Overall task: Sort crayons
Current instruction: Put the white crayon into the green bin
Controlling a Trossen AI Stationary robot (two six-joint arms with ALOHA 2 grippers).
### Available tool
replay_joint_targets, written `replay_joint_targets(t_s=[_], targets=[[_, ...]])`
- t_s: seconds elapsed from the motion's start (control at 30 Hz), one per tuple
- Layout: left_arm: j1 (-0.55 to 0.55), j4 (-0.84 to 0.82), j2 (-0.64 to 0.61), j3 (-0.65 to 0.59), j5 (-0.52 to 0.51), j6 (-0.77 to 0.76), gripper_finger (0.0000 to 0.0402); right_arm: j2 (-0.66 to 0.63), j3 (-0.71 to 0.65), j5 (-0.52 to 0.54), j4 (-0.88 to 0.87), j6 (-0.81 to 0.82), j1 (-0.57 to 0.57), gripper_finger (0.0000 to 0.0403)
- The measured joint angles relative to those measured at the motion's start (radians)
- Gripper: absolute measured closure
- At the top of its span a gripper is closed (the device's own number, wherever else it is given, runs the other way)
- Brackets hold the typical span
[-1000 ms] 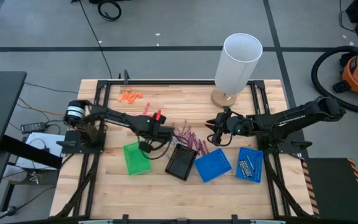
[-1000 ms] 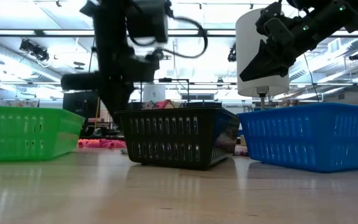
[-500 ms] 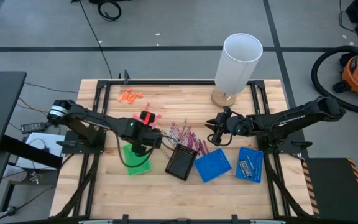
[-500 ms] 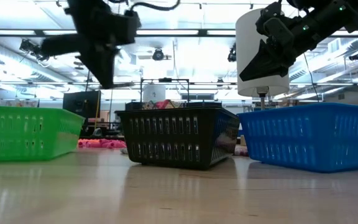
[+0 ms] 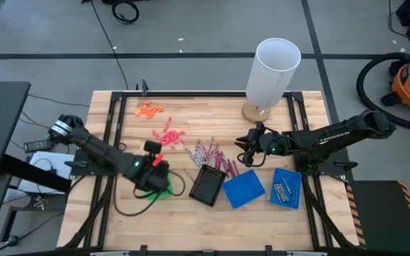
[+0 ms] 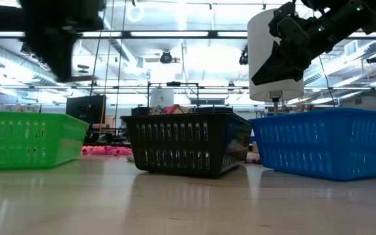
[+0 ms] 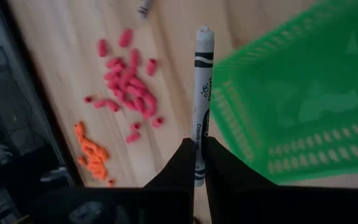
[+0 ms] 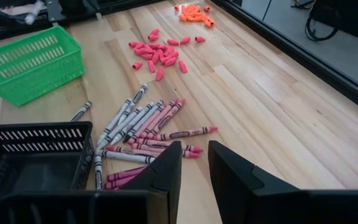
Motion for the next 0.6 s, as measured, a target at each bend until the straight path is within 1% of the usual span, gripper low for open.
replay_joint_targets(t_s=[0.23,0.43,0.6], targets=[[-0.097,-0.014,0.001,-0.072,0.064,-0.107,0.0386,0.000,0.000,0.000,0.001,0.000,0.000,0.0314],[-0.126,-0.045,0.001,-0.082,0.156,-0.182,0.0385,0.000,0.000,0.000,0.001,0.000,0.000,0.0314],[-0.169,-0.067,0.001,-0.082,0.181,-0.207,0.0385,0.000,0.000,0.000,0.001,0.000,0.000,0.0314]])
